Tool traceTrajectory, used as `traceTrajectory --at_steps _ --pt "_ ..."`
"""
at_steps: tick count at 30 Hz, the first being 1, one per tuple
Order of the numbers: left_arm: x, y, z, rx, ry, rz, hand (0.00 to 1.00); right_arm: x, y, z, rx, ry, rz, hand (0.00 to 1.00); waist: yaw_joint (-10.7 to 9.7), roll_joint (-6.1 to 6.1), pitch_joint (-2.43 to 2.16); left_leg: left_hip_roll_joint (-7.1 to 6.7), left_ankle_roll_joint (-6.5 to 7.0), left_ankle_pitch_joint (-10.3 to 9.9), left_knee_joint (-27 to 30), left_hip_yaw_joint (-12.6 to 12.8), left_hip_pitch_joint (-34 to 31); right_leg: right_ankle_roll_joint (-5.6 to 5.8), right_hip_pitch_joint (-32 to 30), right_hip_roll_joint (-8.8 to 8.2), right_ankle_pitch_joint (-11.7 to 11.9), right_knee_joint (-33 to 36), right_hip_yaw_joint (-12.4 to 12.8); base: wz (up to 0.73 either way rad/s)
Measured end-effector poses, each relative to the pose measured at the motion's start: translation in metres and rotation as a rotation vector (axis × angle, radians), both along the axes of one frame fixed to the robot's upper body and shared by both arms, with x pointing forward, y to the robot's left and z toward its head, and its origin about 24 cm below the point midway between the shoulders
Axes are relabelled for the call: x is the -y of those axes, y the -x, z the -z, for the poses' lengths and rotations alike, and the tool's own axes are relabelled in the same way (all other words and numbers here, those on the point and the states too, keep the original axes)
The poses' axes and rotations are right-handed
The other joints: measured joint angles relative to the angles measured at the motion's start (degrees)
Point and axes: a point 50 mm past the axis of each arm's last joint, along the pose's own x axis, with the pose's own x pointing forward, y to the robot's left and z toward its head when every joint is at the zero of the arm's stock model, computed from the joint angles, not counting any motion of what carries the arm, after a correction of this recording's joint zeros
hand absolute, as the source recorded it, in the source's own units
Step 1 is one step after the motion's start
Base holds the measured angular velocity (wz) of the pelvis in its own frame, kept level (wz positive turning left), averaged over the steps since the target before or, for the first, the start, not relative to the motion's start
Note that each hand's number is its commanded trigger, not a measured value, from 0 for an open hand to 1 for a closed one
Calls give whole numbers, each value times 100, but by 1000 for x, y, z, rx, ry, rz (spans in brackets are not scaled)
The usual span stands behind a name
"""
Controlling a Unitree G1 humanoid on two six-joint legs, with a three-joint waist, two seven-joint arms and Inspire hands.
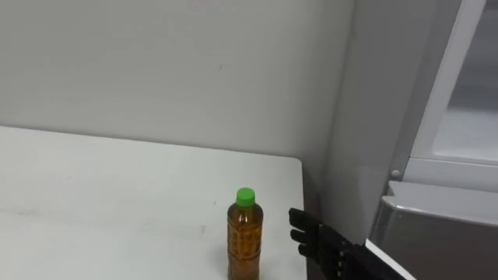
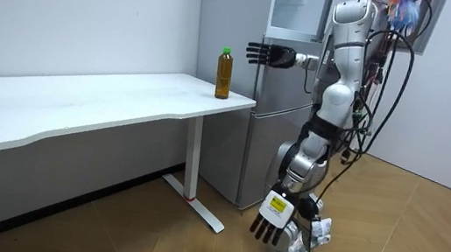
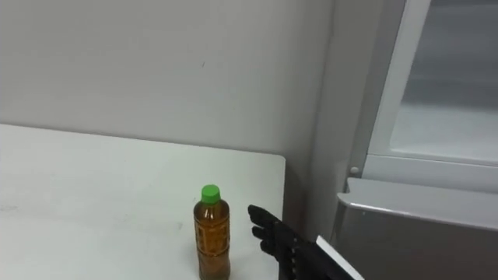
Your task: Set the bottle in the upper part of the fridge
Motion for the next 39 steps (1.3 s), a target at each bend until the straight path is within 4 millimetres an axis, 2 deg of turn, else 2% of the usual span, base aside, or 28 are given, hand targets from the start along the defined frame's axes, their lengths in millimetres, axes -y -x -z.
traceTrajectory --at_steps 2,4,7,11,16,20,25,31,34,35,39 --pt "0 2 0 -3 -1 -9 0 -1 -2 -4 18 -1 -6 0 1 0 6 7 0 0 -1 2 19 -5 15 10 10 0 9 0" --pt "0 2 0 -5 -1 -12 0 -3 -5 -7 32 -2 -12 0 12 -5 44 12 -1 0 -22 21 93 -5 71 13 10 3 24 -2" --pt "0 1 0 -6 -1 -12 0 -5 -11 -14 65 -3 -18 0 36 -24 67 18 -2 -1 -50 26 89 -13 69 42 24 1 48 -1" --pt "0 1 0 -5 -1 -12 0 -6 -18 -24 112 -13 11 0 137 -37 70 19 -1 -1 -58 14 86 -11 80 49 46 -4 46 1" --pt "0 2 0 -10 -1 -13 0 -4 -20 -25 118 -25 56 0 178 -26 78 14 0 -3 -17 -68 76 -7 134 49 50 -23 -21 10" --pt "0 3 0 -14 -3 -13 0 -1 -24 -27 125 -44 122 0 189 40 86 15 -2 -3 -6 -140 51 -8 137 52 51 -26 -88 8" --pt "0 0 1 -18 -3 -8 0 -2 -34 -26 123 -63 175 0 262 146 74 11 -5 2 -1 -139 75 -13 153 45 54 -22 -104 0" --pt "2 1 1 -26 -1 -5 0 -2 -45 -33 135 -132 217 0 292 92 46 -29 18 20 17 -251 -1 -10 152 -9 54 -16 -273 10" --pt "1 1 1 -34 -5 -11 0 0 -51 -35 127 -180 253 0 294 52 53 -64 21 22 92 -356 -22 -6 195 -27 51 -15 -366 19" --pt "0 2 1 -37 -8 -14 0 1 -52 -34 124 -188 277 0 312 67 75 -88 25 24 92 -417 -30 -5 219 -33 51 -15 -416 21" --pt "0 3 1 -41 -36 -27 0 2 -57 -30 107 -213 355 0 366 76 85 -90 32 25 80 -480 -58 5 230 -45 45 -18 -471 11"
